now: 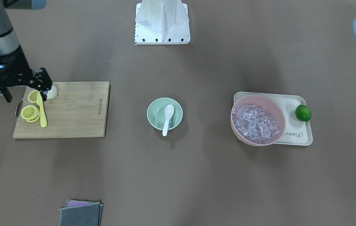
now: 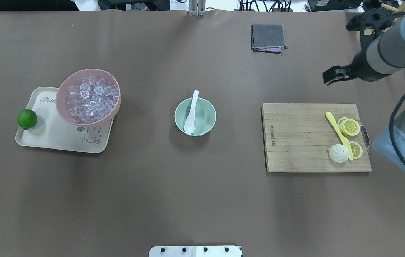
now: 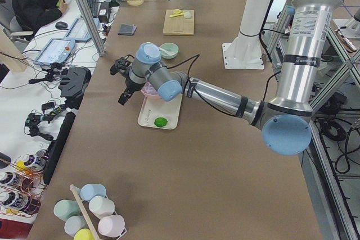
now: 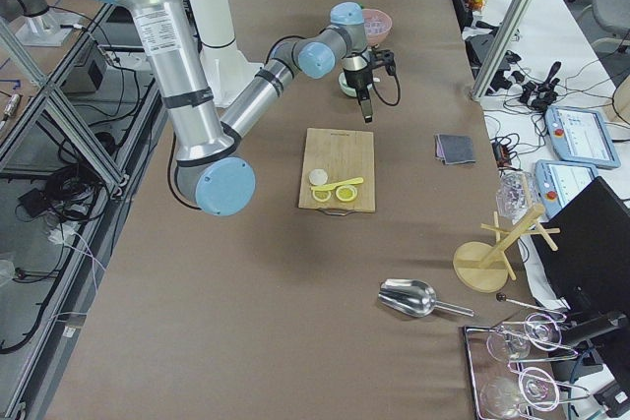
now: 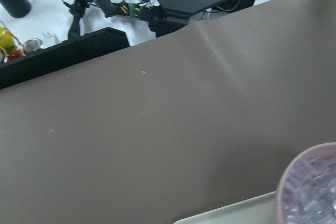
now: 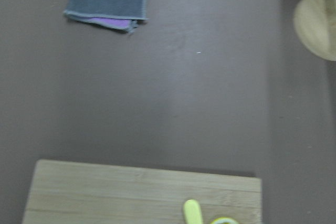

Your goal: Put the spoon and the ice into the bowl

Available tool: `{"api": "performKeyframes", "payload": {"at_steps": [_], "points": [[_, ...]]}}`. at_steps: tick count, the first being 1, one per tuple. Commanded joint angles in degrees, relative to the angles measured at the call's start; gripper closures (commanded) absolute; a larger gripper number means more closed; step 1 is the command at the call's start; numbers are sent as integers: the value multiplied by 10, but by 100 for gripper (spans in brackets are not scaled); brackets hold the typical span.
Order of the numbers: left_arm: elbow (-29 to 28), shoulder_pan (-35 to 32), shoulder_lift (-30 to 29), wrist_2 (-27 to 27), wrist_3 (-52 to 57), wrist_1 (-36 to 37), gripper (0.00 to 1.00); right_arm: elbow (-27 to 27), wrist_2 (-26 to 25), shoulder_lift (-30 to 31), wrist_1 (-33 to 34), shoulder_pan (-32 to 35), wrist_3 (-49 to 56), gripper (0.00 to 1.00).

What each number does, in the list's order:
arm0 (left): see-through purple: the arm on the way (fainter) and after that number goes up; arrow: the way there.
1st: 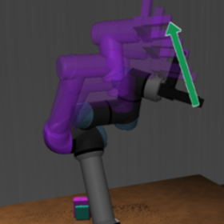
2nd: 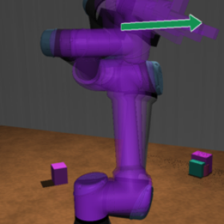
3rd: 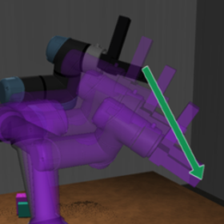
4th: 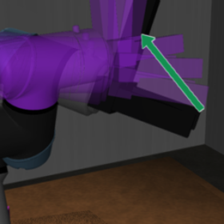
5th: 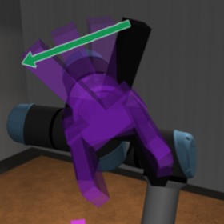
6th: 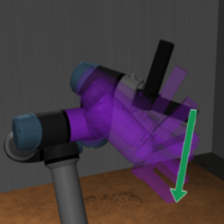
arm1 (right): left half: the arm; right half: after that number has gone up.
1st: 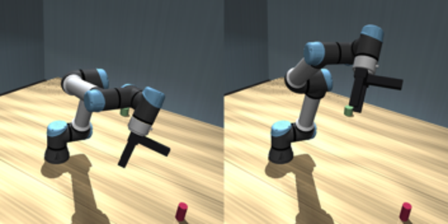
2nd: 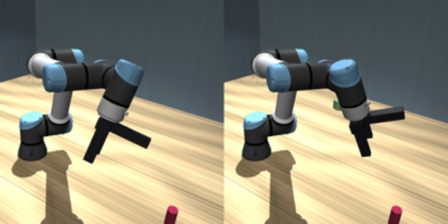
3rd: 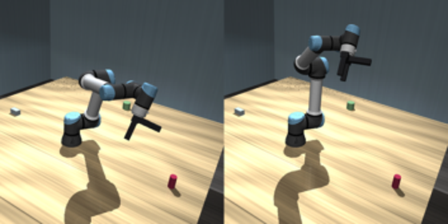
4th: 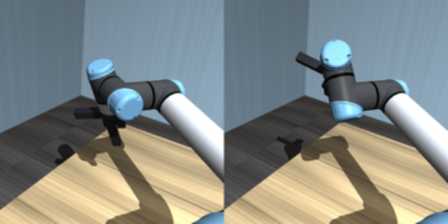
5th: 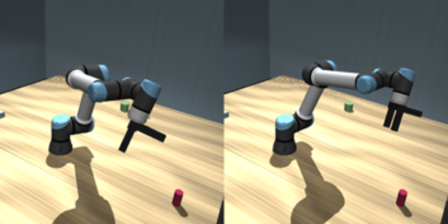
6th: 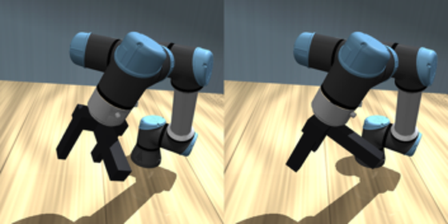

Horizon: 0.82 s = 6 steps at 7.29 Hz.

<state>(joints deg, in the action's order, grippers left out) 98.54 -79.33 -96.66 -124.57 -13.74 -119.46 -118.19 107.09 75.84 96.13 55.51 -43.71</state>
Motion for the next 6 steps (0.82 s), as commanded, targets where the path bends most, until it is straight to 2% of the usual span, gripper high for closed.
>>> {"api": "performKeyframes", "payload": {"at_steps": [1,3,5,6], "points": [[-32,-50,15,-3,51,-2,2,34,46,21,-9,113,14,0],[-80,-72,33,-4,51,5,2,92,127,47,-8,214,223,0],[-125,-89,33,-5,51,25,2,179,134,79,-8,270,325,0],[-125,-93,38,-22,51,47,2,203,173,86,-7,288,333,0]]}}
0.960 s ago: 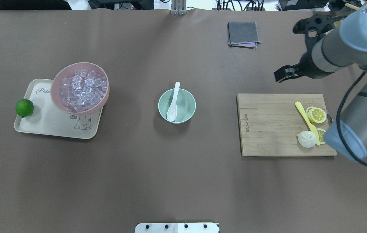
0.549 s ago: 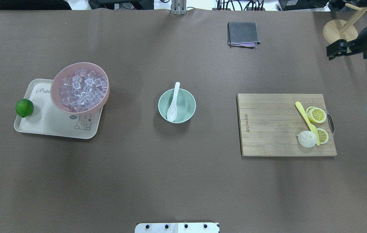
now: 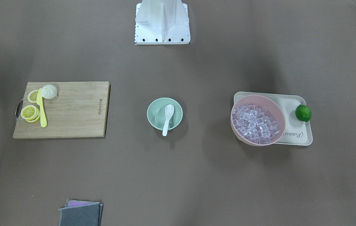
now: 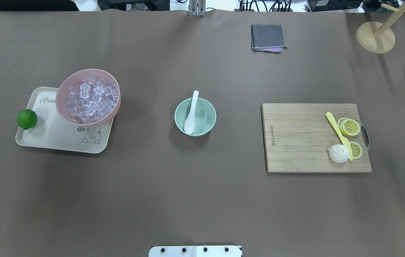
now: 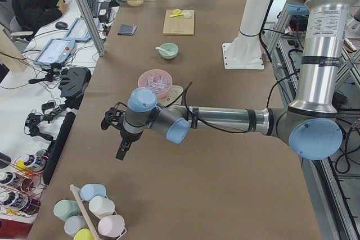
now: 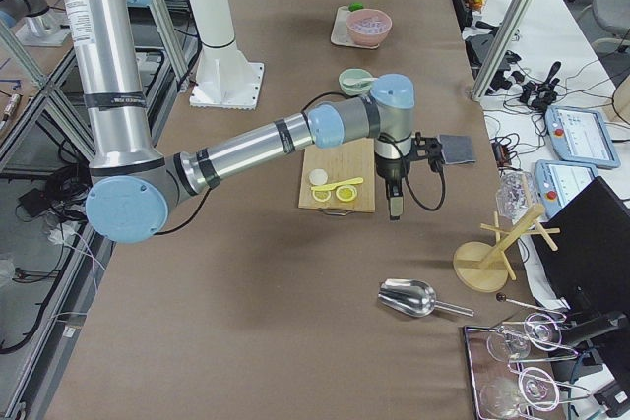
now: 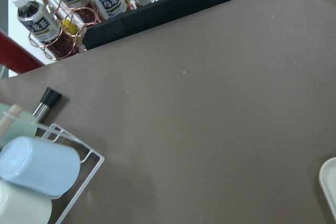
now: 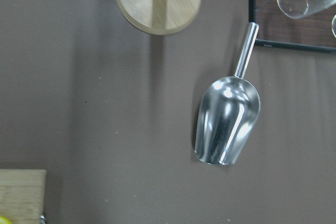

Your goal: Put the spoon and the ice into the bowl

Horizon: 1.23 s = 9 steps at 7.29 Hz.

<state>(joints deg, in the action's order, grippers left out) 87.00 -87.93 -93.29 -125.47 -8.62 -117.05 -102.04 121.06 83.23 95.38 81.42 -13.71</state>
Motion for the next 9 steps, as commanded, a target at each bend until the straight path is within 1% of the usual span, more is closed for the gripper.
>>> {"api": "performKeyframes", "payload": {"at_steps": [1,2,3,4,5,6,7,8,9], "points": [[-10,-30,5,-74,1,59,2,79,92,20,-1,48,37,0],[-6,-39,17,-112,1,67,2,95,110,26,-3,49,37,0],[10,-43,27,-128,0,67,2,110,110,35,-45,49,37,0],[48,-44,43,-129,-2,97,2,162,111,34,-115,49,36,0],[105,-44,54,-124,-3,161,2,203,124,34,-180,49,34,0],[133,-44,61,-123,-2,196,2,200,155,34,-184,49,31,0],[124,-43,67,-123,1,197,2,196,161,34,-180,67,31,0],[118,-42,71,-123,2,194,2,185,161,30,-153,73,31,0],[120,-43,82,-123,1,192,2,140,154,31,-90,77,31,0]]}}
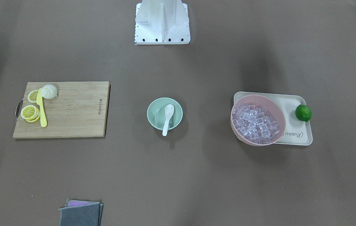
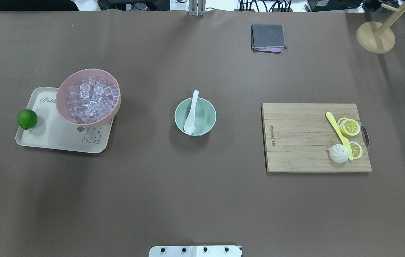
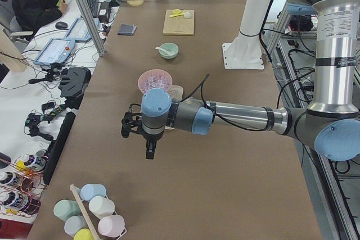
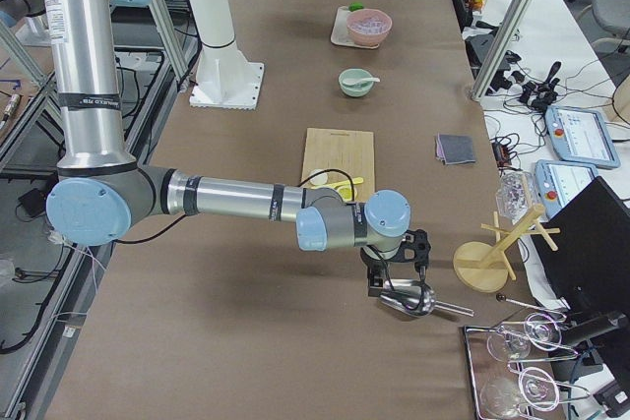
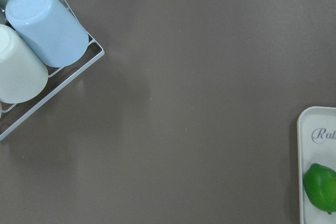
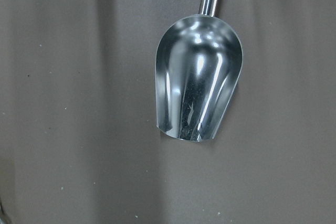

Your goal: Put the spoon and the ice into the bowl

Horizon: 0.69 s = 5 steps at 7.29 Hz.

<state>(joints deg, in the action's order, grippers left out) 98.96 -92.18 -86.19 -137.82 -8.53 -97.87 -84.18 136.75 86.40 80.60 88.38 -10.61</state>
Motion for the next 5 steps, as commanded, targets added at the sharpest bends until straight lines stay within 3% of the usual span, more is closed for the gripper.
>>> {"api": "performKeyframes", "payload": {"at_steps": [1,2,4,5], "points": [[5,-2,15,0,0,0,2,-75,-3,7,108,7,4,0],[7,-2,15,1,-1,0,2,-76,3,14,107,7,7,0],[11,1,4,60,-7,0,2,-77,5,16,107,7,7,0],[12,1,4,56,-6,0,2,-77,5,16,106,7,7,0]]}}
